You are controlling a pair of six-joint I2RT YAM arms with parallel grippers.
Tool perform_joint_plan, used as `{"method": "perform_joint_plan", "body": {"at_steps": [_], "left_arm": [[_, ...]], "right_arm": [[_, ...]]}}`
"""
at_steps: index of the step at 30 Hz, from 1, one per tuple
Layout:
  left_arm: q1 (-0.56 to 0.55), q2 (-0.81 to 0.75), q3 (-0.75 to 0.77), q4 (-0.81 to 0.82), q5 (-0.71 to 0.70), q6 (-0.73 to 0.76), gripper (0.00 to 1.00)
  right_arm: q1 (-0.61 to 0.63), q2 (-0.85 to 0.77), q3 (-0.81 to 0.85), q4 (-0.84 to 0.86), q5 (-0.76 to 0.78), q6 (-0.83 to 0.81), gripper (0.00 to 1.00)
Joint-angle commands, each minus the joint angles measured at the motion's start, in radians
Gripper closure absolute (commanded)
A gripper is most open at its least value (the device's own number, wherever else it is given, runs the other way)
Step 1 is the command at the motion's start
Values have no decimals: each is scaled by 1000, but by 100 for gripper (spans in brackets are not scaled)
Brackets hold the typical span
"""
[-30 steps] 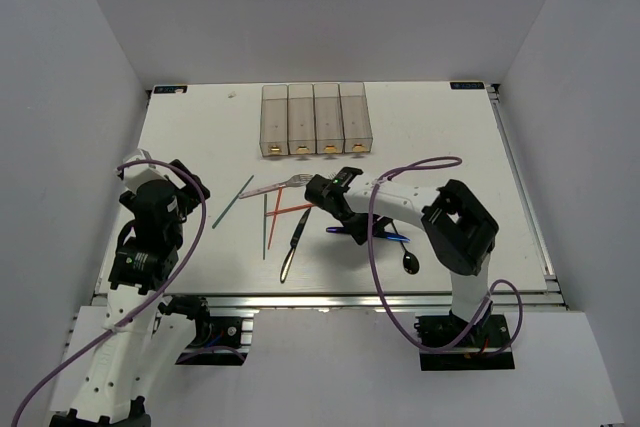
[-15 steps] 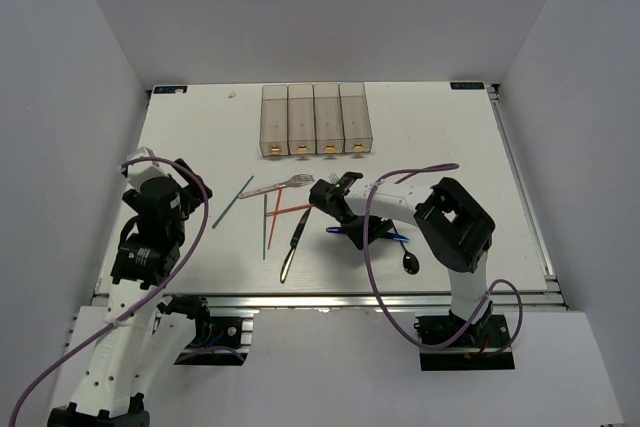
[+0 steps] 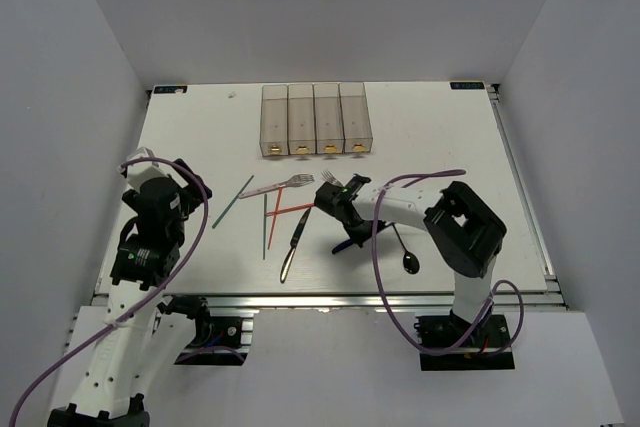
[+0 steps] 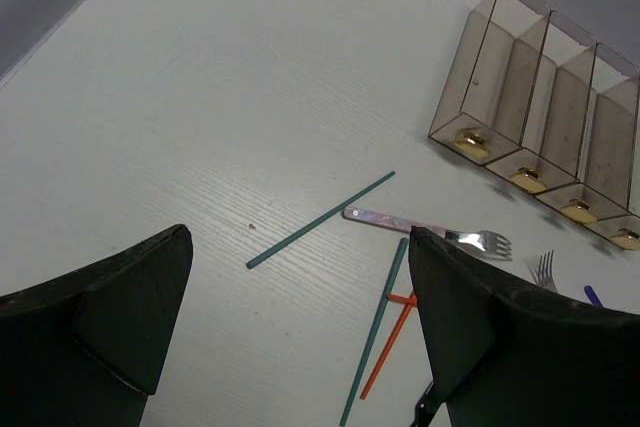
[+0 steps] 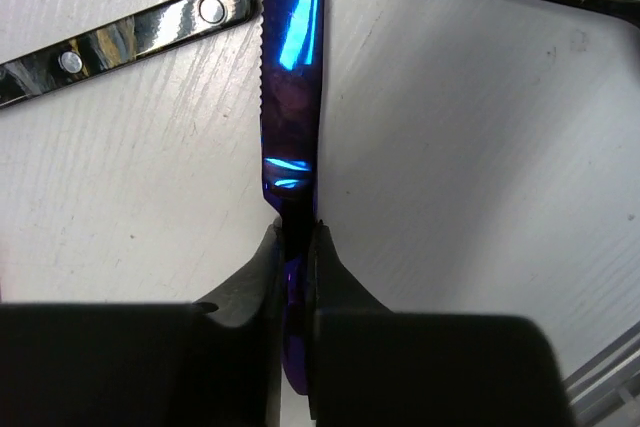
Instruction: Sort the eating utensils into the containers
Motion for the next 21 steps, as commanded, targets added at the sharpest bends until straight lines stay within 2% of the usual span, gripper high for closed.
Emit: {"method": "perform_joint_plan", "body": {"at_steps": [1, 3, 6, 12, 17, 21], "left_arm": [[-9, -12, 0, 4, -5, -2, 2], [-9, -9, 0, 4, -4, -2, 2], [-10, -9, 0, 4, -5, -2, 2], [-9, -8, 2, 3, -8, -4, 2], [-9, -8, 2, 4, -10, -2, 2], [-10, -11, 0, 3, -13, -4, 2]], "right_arm": [[0, 48, -138, 123, -115, 376, 100], [0, 24, -170, 177, -127, 386, 100], [10, -8, -181, 162, -104, 404, 100], [50, -119, -115, 32, 50, 447, 100], [109, -200, -49, -144, 156, 482, 100], [136, -292, -49, -165, 274, 446, 100]]}}
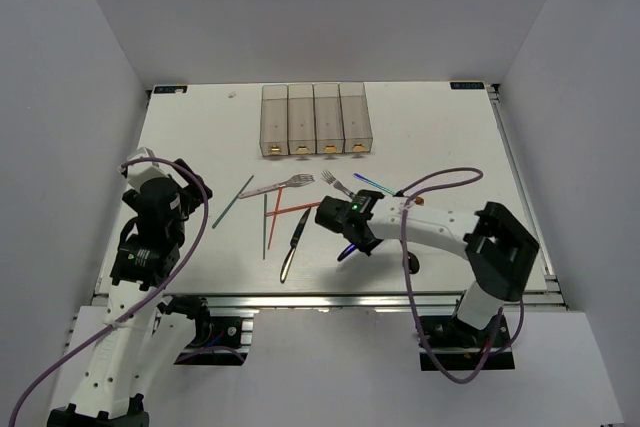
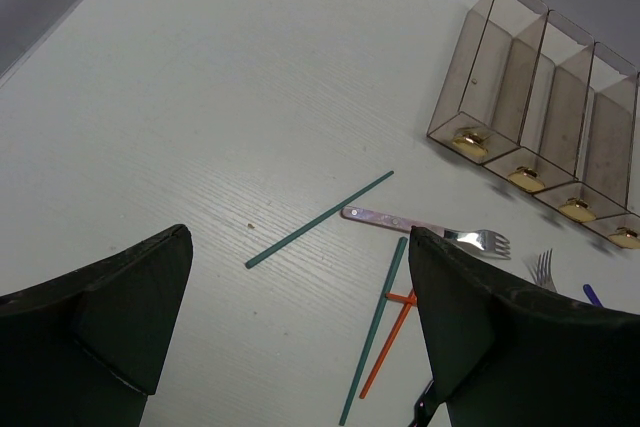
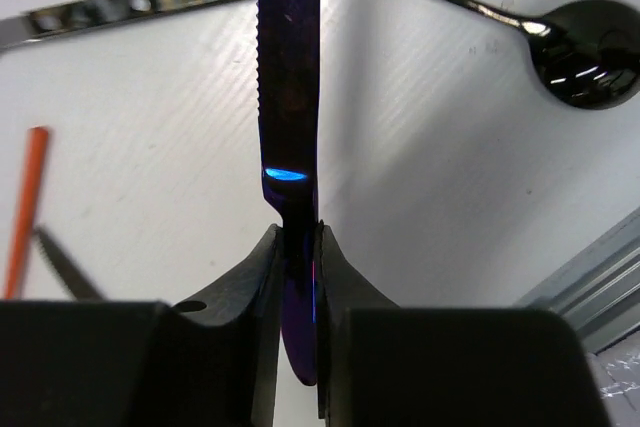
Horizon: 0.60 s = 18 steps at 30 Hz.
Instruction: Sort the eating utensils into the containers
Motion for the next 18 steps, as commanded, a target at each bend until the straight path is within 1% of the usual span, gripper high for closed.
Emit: {"method": "perform_joint_plan", "body": {"at_steps": [1, 2, 3, 4, 5, 6, 7, 8, 9, 10, 11, 12, 13, 14, 16, 17, 18], "left_arm": [[-5, -6, 0, 2, -14, -4, 2], [-5, -5, 0, 2, -14, -5, 2], [-5, -5, 2, 1, -17, -5, 2], [-5, -3, 3, -2, -17, -5, 2], [-5, -3, 3, -4, -20, -8, 2], [-4, -4, 3, -4, -21, -8, 2], [-4, -8, 3, -4, -23, -8, 2], [-5, -9, 3, -2, -21, -8, 2], [-5, -11, 2, -1, -23, -7, 2], [-4, -12, 2, -1, -21, -7, 2], [-5, -11, 2, 1, -21, -7, 2], [-5, -9, 3, 2, -21, -5, 2], [-5, -9, 2, 4, -20, -5, 2], [-5, -3, 0, 7, -17, -2, 2], [-2, 15, 2, 16, -3, 4, 2], [-1, 40, 6, 13, -3, 4, 2], [-2, 54, 11, -1, -8, 2, 2]], "right_arm": [[14, -96, 44, -84, 185, 318, 100], [9, -122, 53, -17, 260, 233, 100], [0, -128, 83, 25, 296, 136, 100], [-24, -138, 96, 86, 325, -129, 100], [-41, -145, 104, 179, 351, -318, 100], [-60, -162, 96, 428, 357, -515, 100], [-111, -171, 81, 556, 329, -700, 100], [-144, -193, 58, 693, 213, -1030, 100], [-187, -201, 33, 914, 127, -1152, 100], [-278, -202, 9, 982, 50, -1229, 100], [-325, -181, 13, 1022, -91, -1315, 100], [-372, -158, 36, 1065, -163, -1352, 100], [-443, -127, 109, 1072, -220, -1400, 100], [-461, -50, 163, 1065, -292, -1508, 100], [-486, 38, 276, 1035, -334, -1628, 100], [-491, 124, 397, 992, -368, -1676, 100], [-500, 163, 451, 971, -373, -1742, 100]]}}
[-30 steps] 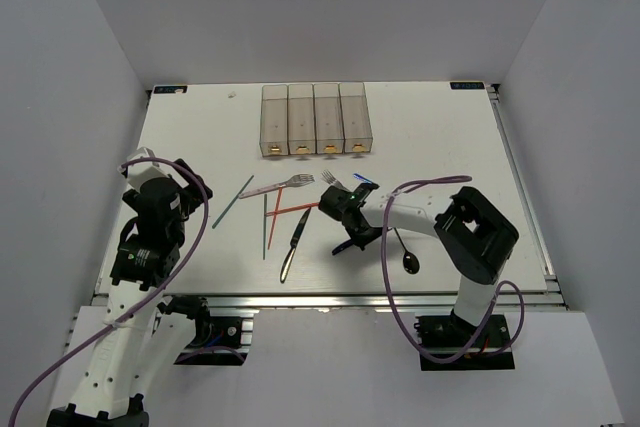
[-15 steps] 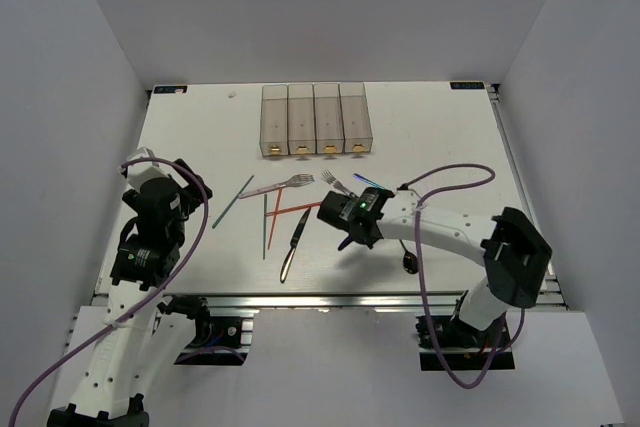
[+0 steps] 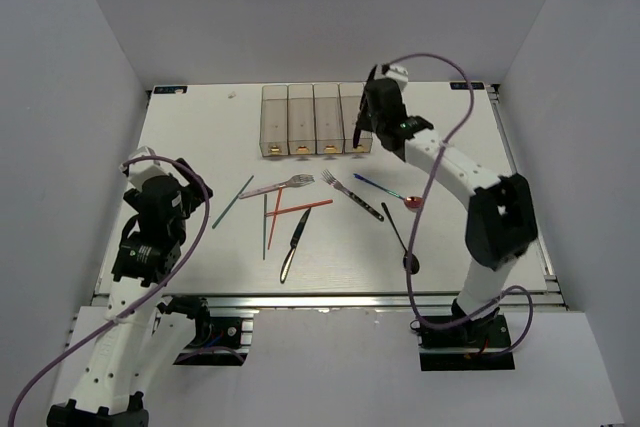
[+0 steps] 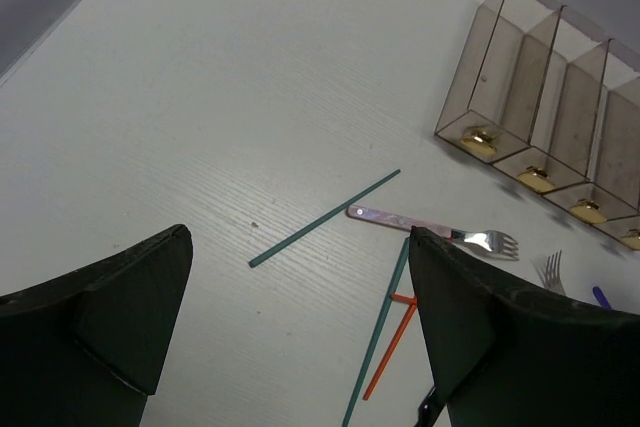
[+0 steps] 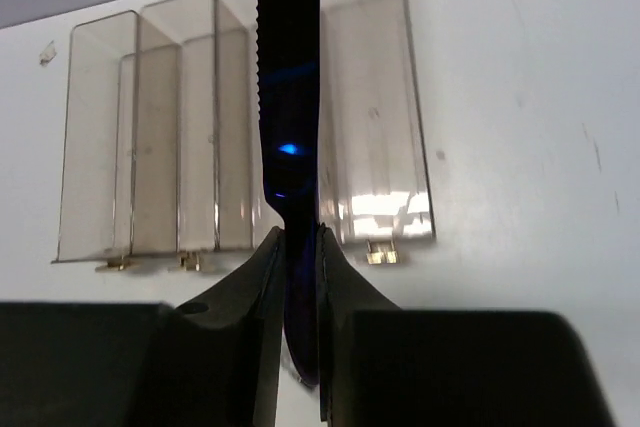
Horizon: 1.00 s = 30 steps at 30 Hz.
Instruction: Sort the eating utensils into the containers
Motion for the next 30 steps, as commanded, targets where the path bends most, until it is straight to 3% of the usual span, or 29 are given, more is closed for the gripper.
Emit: {"method": "perform_joint_plan", "body": {"at_steps": [1, 6, 16, 30], "left_arm": [[-1, 48, 12, -4, -5, 2, 2], [-1, 54, 5, 7, 11, 5, 2], [-1, 52, -1, 13, 25, 6, 2], [1, 48, -1, 15, 29, 8, 2]], "right_arm": [[2, 130, 211, 66, -156, -361, 100], [-63, 270, 386, 58, -149, -383, 100], [-98, 425, 531, 78, -159, -413, 100], [-106, 485, 497, 92, -134, -248, 100]]}}
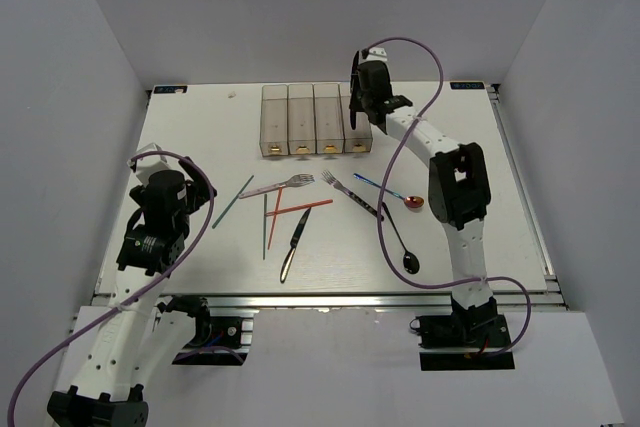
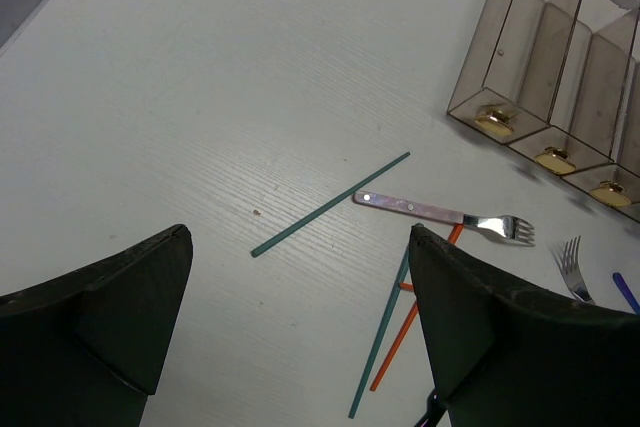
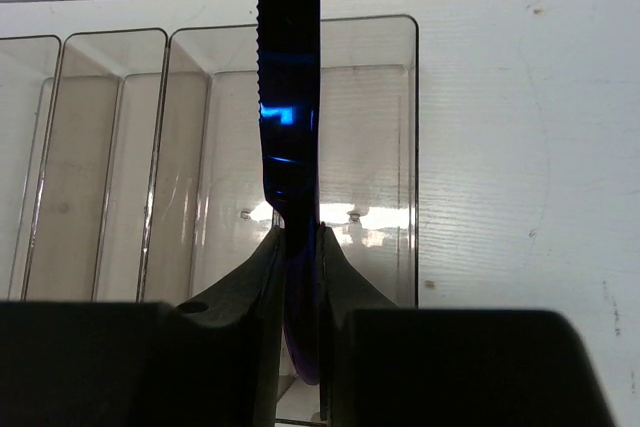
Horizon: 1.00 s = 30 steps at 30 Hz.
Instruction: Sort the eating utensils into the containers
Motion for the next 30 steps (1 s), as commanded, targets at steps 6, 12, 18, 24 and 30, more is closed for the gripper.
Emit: {"method": "perform_joint_plan", "body": {"at_steps": [6, 12, 18, 24, 30], "left_arm": [[-1, -16, 1, 15, 10, 9, 2], [1, -19, 1, 15, 10, 9, 2], [-1, -24, 1, 15, 8, 9, 2], [1, -27, 1, 14, 4, 9, 2], [-1, -24, 1, 15, 7, 10, 2]], "right_arm": [[-2, 22, -1, 45, 23, 102, 100], [-2, 25, -10, 28, 20, 140, 91], [-2, -1, -64, 35, 0, 174, 69], [0, -27, -71, 28, -14, 177, 35], [9, -107, 2, -44, 3, 177, 15]]}}
